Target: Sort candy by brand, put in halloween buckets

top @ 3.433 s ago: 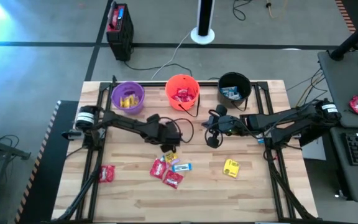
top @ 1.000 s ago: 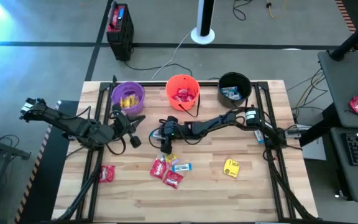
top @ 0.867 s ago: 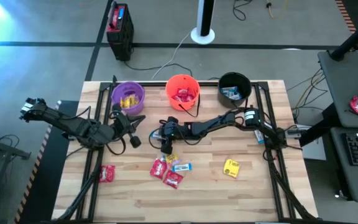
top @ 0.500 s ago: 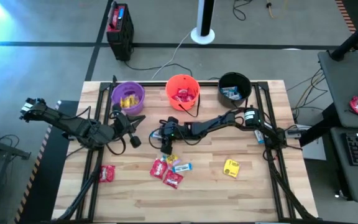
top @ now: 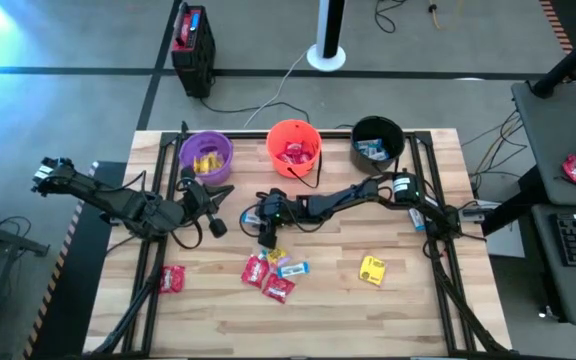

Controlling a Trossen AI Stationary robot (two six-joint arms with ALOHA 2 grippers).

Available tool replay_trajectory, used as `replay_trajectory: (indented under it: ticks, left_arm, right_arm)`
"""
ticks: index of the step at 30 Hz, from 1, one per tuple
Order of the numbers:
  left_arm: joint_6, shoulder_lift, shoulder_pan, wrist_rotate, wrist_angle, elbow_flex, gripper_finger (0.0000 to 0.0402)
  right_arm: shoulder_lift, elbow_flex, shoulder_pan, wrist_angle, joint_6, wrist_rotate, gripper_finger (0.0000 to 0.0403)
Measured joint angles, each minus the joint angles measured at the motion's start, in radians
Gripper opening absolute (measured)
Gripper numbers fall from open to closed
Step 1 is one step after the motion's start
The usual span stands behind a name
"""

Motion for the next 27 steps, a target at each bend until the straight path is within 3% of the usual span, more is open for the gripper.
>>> replay_trajectory:
  ticks: [6, 19, 27]
  left_arm:
    - [0.0, 0.0, 0.0, 0.0, 0.0, 0.0, 0.0]
    - [0.0, 0.0, 0.0, 0.0, 0.0, 0.0, 0.0]
    - [0.0, 0.0, 0.0, 0.0, 0.0, 0.0, 0.0]
  right_arm:
    - [0.0, 0.0, -0.004, 0.024, -0.005, 0.0, 0.0216]
    - [0.0, -0.001, -0.016, 0.034, -0.03, -0.023, 0.0212]
    - [0.0, -0.001, -0.016, 0.031, -0.051, -0.023, 0.015]
